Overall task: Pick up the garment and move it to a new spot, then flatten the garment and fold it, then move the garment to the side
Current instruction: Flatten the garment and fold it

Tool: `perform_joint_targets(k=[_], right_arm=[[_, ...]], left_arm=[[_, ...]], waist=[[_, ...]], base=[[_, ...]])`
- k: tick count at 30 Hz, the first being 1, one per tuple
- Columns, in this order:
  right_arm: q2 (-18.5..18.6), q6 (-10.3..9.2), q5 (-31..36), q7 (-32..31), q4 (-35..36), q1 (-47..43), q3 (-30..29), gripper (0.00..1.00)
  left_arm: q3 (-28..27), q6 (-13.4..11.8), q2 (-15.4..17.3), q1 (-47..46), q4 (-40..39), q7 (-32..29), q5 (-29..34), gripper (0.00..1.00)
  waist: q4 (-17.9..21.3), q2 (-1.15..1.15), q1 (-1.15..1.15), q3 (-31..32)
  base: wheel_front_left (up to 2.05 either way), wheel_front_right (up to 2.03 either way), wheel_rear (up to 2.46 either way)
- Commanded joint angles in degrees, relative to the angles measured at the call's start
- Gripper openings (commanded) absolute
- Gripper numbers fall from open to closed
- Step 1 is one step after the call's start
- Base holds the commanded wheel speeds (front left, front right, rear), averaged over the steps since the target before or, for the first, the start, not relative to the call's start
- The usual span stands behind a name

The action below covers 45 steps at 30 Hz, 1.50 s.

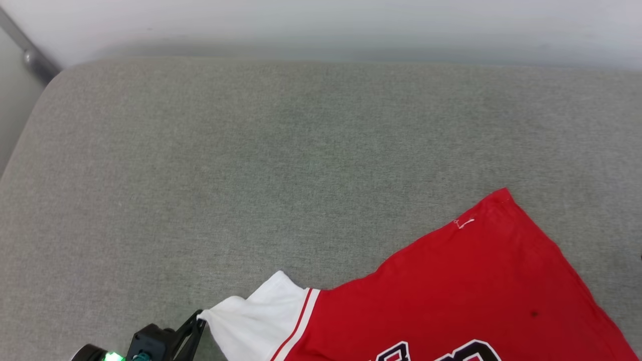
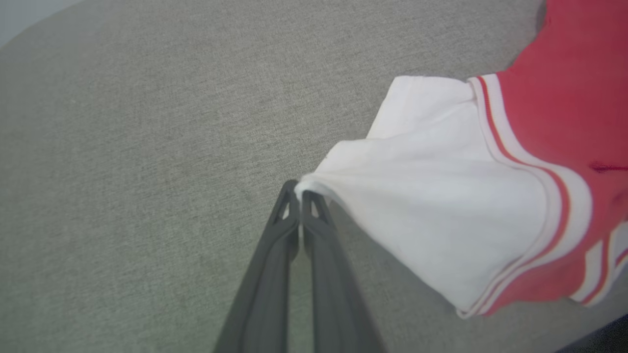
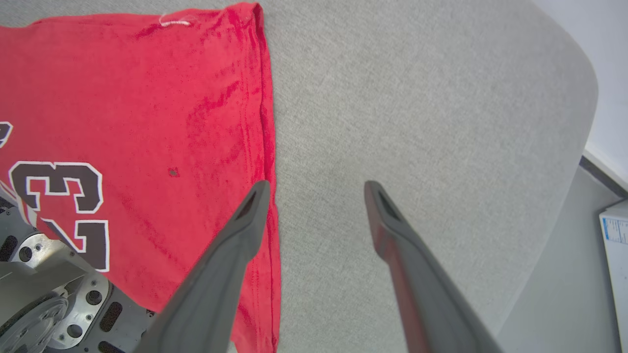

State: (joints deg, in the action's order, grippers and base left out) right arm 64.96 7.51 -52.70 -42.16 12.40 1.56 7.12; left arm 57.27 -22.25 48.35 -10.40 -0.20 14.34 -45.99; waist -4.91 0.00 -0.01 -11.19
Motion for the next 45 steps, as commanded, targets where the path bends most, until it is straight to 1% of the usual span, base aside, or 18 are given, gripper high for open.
perform_joint_targets(k=[1,4,8,13,15,18,20,22,29,30,31,36,40,41,42,45], right_arm=[[0.29,-0.04,0.61,-1.58,1.32,2.61,0.20,1.00],[0.25,-0.04,2.42,-6.14,4.37,9.33,3.13,1.00],[-2.33,-0.04,5.92,-12.92,5.04,19.85,11.17,1.00],[-8.31,-0.04,8.98,-19.78,0.10,31.94,21.18,1.00],[-9.90,-0.04,9.71,-21.66,-2.86,35.41,24.51,1.00],[-11.49,-0.04,10.65,-22.81,-6.83,39.76,28.34,1.00],[-12.74,-0.04,10.89,-22.39,-9.62,41.49,30.32,1.00],[-13.22,-0.04,11.07,-21.64,-11.75,42.87,32.13,1.00],[-14.80,-0.04,8.35,-18.56,-17.53,41.44,38.88,1.00],[-14.79,-0.03,8.06,-18.47,-17.88,41.03,39.94,0.39],[-14.69,-0.03,7.88,-17.80,-17.86,40.96,40.82,0.00],[-14.28,-0.03,7.42,-10.99,-18.43,42.40,41.94,0.00],[-13.55,-0.03,7.19,-4.70,-16.98,43.36,43.80,0.00],[-13.50,-0.04,7.11,-2.46,-16.94,43.49,43.87,0.00],[-13.50,-0.04,7.11,-2.46,-16.94,43.49,43.87,0.00],[-13.18,-0.04,6.56,3.81,-16.61,42.81,43.11,0.00]], left_arm=[[-0.04,-0.23,-0.18,-1.15,-0.32,-0.04,0.44,0.00],[0.00,-0.28,-0.38,-2.13,-0.71,-0.32,1.10,0.00],[0.15,0.09,-1.03,-3.89,-0.90,-0.55,2.13,0.00],[0.17,0.47,-2.15,-6.20,-0.90,-0.79,3.17,0.00],[0.40,0.82,-2.50,-7.09,-0.85,-1.03,3.61,0.00],[0.33,0.93,-2.53,-8.35,-1.06,-1.20,4.23,0.00],[0.24,0.99,-2.64,-9.09,-1.24,-1.27,4.57,0.00],[0.19,1.04,-2.93,-9.84,-1.32,-1.31,5.01,0.00],[0.58,1.59,-3.90,-11.53,-0.68,-1.81,5.55,0.00],[0.63,1.76,-4.06,-11.56,-0.53,-1.85,5.46,0.00],[0.68,1.88,-4.17,-11.59,-0.33,-1.92,5.40,0.00],[1.22,2.72,-5.07,-11.56,1.22,-1.98,4.87,0.00],[1.61,3.49,-5.00,-10.42,3.29,-1.84,4.15,0.00],[1.73,3.77,-4.93,-10.27,3.86,-1.80,4.08,0.00],[1.73,3.77,-4.93,-10.27,3.86,-1.80,4.08,0.00],[1.78,4.03,-4.68,-10.77,5.05,-1.66,4.42,0.00]], waist=[[-1.04,0.00,0.01,-1.11],[-1.95,0.00,0.01,-2.80],[-3.22,0.00,0.01,-5.16],[-5.05,0.00,0.01,-8.34],[-5.88,0.00,0.01,-9.66],[-6.59,0.00,0.01,-11.40],[-7.07,0.00,0.01,-12.49],[-7.60,0.00,0.01,-13.45],[-8.53,0.00,0.01,-14.77],[-8.56,0.00,0.01,-14.73],[-8.55,0.00,0.01,-14.62],[-8.06,0.00,0.01,-11.32],[-6.89,0.00,0.01,-6.27],[-6.61,0.00,0.01,-4.71],[-6.61,0.00,0.01,-4.71],[-6.17,0.00,0.01,-0.37]], base=[[0.00,0.00,0.00],[0.00,0.00,0.00],[0.00,0.00,0.00],[0.00,0.00,0.00],[0.00,0.00,0.00],[0.00,0.00,0.00],[0.00,0.00,0.00],[0.00,0.00,0.00],[0.00,0.00,0.00],[0.00,0.00,0.00],[0.00,0.00,0.00],[0.00,0.00,0.00],[0.00,0.00,0.00],[0.00,0.00,0.00],[0.00,0.00,0.00],[0.00,0.00,0.00]])
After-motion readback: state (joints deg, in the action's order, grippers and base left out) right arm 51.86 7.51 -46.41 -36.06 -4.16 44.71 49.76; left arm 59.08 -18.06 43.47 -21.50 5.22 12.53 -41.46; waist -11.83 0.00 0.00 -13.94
